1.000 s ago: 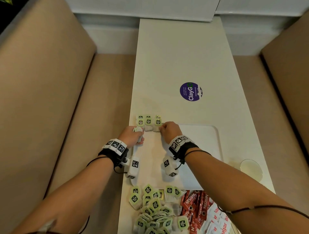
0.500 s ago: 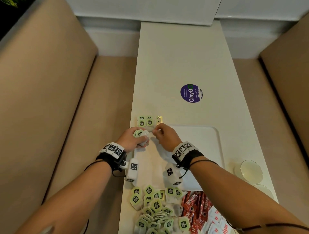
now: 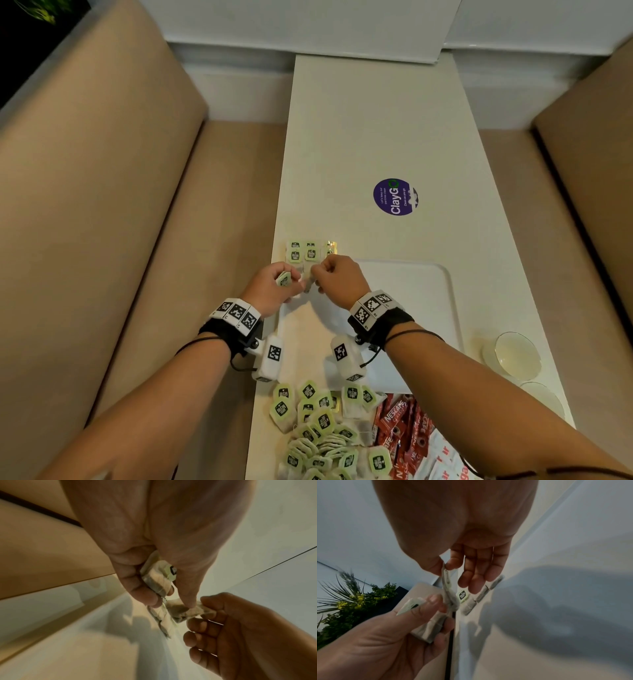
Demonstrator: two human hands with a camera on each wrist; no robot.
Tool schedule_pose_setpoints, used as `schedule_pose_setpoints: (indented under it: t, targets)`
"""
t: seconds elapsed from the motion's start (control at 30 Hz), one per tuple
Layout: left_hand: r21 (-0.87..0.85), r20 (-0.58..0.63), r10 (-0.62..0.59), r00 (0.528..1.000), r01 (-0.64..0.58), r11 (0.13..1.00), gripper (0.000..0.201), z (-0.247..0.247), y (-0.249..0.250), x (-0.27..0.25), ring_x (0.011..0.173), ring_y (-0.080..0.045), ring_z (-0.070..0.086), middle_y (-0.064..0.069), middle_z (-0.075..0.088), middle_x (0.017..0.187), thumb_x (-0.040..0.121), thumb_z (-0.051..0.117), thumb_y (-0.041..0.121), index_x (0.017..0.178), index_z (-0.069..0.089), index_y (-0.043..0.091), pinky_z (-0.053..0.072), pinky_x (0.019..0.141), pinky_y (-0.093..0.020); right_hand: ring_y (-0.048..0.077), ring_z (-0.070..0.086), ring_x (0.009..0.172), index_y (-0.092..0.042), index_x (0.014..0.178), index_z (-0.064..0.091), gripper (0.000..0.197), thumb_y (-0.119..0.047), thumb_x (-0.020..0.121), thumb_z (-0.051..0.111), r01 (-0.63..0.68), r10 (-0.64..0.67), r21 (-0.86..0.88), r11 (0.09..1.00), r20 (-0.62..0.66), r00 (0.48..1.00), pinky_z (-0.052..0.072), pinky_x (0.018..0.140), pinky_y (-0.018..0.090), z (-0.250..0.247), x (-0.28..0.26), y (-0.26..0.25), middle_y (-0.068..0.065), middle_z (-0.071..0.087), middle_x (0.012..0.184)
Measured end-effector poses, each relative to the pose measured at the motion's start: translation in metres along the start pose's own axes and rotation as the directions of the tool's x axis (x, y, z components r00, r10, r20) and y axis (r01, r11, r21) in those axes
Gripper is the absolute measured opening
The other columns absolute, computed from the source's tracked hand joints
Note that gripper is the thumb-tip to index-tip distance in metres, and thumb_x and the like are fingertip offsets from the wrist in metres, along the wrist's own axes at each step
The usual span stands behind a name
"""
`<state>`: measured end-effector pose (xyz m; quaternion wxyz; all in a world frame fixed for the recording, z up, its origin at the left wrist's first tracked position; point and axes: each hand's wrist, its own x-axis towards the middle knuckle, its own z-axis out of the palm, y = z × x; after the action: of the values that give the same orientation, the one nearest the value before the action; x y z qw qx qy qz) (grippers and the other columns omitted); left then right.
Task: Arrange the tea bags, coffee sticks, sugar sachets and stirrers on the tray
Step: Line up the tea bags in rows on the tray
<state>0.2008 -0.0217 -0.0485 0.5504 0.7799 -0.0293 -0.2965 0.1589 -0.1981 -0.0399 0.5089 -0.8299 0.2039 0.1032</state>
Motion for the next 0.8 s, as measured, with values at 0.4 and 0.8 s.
schedule_pose_setpoints:
  t: [0.4, 0.8]
  targets:
    - [0.001, -0.020, 0.003, 1.000, -0.003, 1.000, 0.007, -0.002, 0.002, 0.003, 0.071, -0.010, 0.065, -0.003, 0.072, 0.093, 0.094, 0.069, 0.018, 0.101, 0.068, 0.017, 0.053, 0.063, -0.024, 0.020, 0.070, 0.074, -0.012, 0.085, 0.064, 0.044, -0.047, 0.103, 0.046, 0.058, -0.060, 0.044, 0.997, 0.040, 0.997, 0.056, 0.078, 0.041, 0.009, -0.007, -0.004, 0.003, 0.073, 0.078]
    - [-0.175, -0.059, -0.115, 0.992, 0.103, 0.979, 0.016, -0.008, -0.003, 0.005, 0.076, -0.022, 0.065, -0.012, 0.068, 0.089, 0.095, 0.064, 0.007, 0.110, 0.067, 0.010, 0.057, 0.069, -0.031, 0.028, 0.071, 0.078, -0.002, 0.081, 0.064, 0.031, -0.027, 0.099, 0.059, 0.014, -0.005, -0.095, 0.995, 0.093, 0.996, 0.055, 0.074, 0.037, 0.020, 0.006, 0.002, 0.014, 0.072, 0.081]
